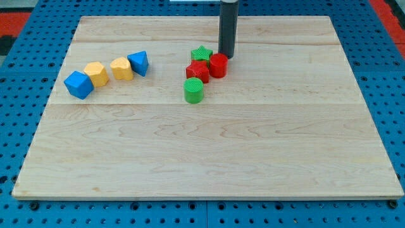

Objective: Move the green star close to the red star

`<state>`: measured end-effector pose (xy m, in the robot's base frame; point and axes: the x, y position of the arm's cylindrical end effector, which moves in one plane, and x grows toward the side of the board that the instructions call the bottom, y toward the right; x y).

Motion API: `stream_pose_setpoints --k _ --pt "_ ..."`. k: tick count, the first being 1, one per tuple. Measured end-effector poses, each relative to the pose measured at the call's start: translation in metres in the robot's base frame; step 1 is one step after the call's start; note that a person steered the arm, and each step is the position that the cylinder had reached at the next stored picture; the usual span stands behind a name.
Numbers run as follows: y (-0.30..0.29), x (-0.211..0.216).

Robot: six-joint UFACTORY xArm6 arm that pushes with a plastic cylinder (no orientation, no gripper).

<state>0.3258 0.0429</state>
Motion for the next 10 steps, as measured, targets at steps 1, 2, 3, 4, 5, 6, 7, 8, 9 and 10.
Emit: stream_pose_setpoints --k 1,2,3,4,5,6,7,8,9,10 --pt "0.000 0.023" --pt "0.000 0.043" --pt "0.033 0.025" --pt "0.033 -0.022" --pt "0.002 -0.033" --pt "-0.021 -0.012" --pt "-0.035 0.012" --pt "-0.034 -0.003" --pt "-0.058 -0.019" --pt "-0.090 -0.010"
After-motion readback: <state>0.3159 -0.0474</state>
